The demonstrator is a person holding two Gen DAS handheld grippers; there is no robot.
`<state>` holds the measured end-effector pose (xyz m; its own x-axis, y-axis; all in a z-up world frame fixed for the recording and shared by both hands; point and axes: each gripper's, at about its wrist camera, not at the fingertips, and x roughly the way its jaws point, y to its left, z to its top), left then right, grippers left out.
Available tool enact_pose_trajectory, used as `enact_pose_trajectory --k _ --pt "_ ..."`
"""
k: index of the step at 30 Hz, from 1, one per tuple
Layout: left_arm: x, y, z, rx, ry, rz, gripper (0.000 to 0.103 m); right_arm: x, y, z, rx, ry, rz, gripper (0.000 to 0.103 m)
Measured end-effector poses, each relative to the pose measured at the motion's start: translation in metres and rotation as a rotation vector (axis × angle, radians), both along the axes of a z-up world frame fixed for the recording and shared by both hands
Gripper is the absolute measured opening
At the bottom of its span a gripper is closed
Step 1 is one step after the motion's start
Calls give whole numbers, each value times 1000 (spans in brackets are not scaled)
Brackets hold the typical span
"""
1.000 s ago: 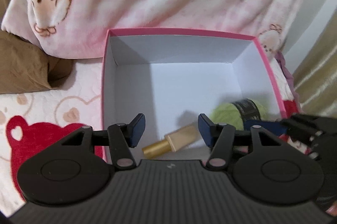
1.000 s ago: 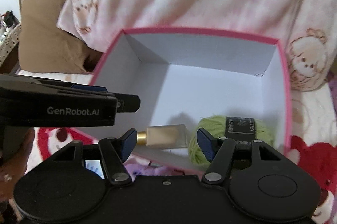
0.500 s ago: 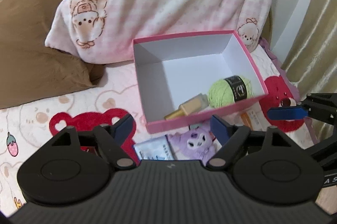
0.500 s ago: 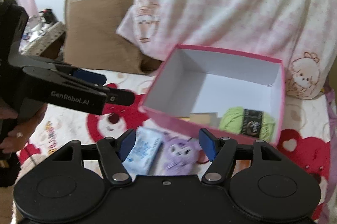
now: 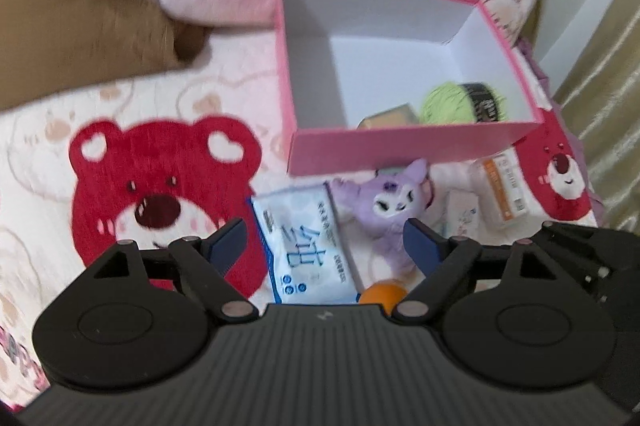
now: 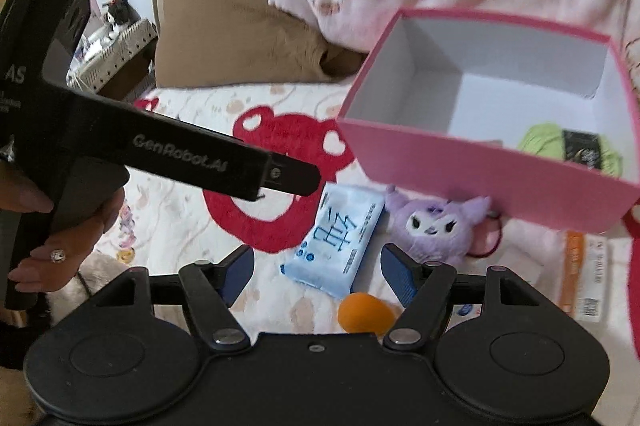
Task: Organize objects
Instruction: 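Reach the left tool to the blue wet-wipes pack and grasp it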
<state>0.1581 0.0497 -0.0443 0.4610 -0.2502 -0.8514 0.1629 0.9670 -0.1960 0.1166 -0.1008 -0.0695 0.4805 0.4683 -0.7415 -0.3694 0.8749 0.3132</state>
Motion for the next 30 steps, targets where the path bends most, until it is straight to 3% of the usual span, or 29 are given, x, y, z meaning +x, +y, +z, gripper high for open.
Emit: enact_pose_trajectory --k 10,14,17,19,22,25,30 --pt "28 11 -70 -18 189 133 80 27 36 -51 -53 37 80 75" --pt "36 20 -95 -12 252 166 58 40 47 -69 -91 43 74 76" --pt "40 23 -111 -38 291 178 51 44 52 -82 -121 45 63 78" --pt "42 23 -117 -79 296 188 48 45 57 -92 -137 47 54 78" --pt "40 13 -122 -79 261 198 43 43 54 -103 -99 58 31 83" --pt "37 9 -121 -84 243 199 39 36 56 -107 -82 16 28 87" --pt "28 22 -120 -159 250 246 29 23 65 -107 -116 -32 49 92"
